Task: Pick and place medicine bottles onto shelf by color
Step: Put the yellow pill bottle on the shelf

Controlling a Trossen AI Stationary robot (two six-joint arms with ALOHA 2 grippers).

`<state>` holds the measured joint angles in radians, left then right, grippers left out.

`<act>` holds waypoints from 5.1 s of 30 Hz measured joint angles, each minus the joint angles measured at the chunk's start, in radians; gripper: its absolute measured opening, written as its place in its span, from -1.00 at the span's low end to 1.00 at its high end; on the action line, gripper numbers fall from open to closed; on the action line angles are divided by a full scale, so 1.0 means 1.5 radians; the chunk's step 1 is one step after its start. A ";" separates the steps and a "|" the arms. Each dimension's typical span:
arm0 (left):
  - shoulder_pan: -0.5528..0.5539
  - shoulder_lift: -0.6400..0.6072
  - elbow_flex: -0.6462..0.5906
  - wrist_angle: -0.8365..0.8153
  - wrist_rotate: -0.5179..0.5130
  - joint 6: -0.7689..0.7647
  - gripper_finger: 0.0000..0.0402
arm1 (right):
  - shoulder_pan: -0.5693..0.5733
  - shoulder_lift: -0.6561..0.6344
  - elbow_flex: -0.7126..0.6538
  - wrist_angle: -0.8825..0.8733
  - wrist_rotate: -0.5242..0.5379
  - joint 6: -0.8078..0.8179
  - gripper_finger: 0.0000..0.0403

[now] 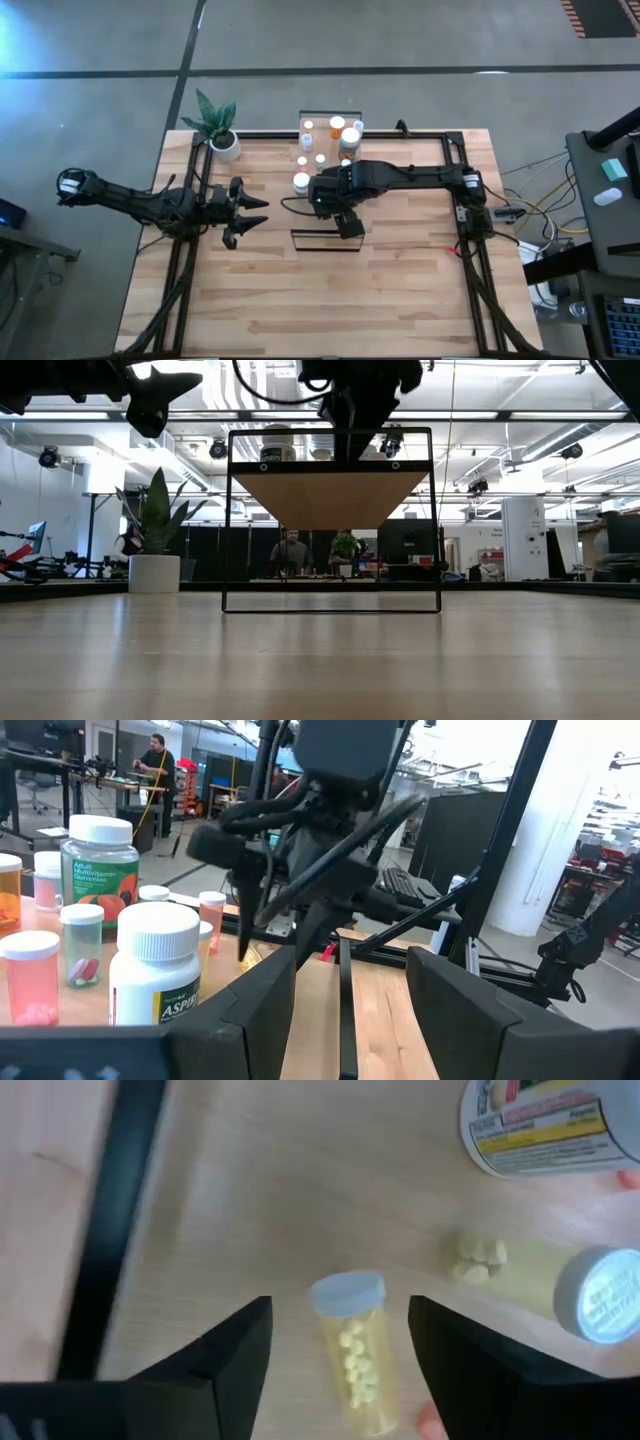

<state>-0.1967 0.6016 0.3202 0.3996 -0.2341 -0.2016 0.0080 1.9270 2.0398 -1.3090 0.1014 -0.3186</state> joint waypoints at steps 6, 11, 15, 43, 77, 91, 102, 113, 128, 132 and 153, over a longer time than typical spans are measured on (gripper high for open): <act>0.000 0.000 0.000 0.000 0.000 0.000 -0.12 | -0.010 0.014 0.000 -0.001 0.000 -0.010 0.08; 0.000 0.000 0.000 0.000 0.000 0.000 -0.12 | -0.015 0.014 0.000 0.000 -0.004 -0.010 -0.11; 0.000 0.000 0.000 0.000 0.000 0.000 -0.12 | -0.016 0.014 0.000 0.001 -0.004 -0.016 -0.31; 0.000 0.000 0.000 0.000 0.010 0.000 -0.12 | -0.023 0.014 0.000 -0.001 -0.012 0.048 -0.09; 0.000 -0.001 0.000 0.000 0.010 0.000 -0.12 | -0.036 -0.085 -0.004 -0.021 -0.089 0.098 -0.54; 0.000 -0.001 0.000 0.002 0.010 0.002 -0.12 | 0.000 -0.438 -0.466 0.433 -0.103 0.163 -0.55; 0.000 0.000 0.000 0.001 0.010 0.000 -0.12 | 0.000 -0.560 -0.897 1.069 -0.051 0.136 -0.55; 0.000 0.000 0.000 0.001 0.009 0.000 -0.12 | -0.001 -0.509 -1.049 1.404 0.022 0.136 -0.55; 0.000 0.003 0.000 0.001 0.009 0.000 -0.13 | -0.001 -0.466 -1.058 1.485 0.055 0.119 -0.55; 0.000 0.004 0.000 0.001 0.010 0.000 -0.12 | -0.001 -0.464 -1.059 1.488 0.062 0.131 -0.55; 0.000 0.008 0.000 0.002 0.011 0.001 -0.12 | -0.001 -0.388 -1.060 1.527 0.092 0.178 -0.55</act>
<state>-0.1963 0.6128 0.3206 0.4022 -0.2176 -0.2008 0.0063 1.3451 0.4503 0.9816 0.2389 -0.0521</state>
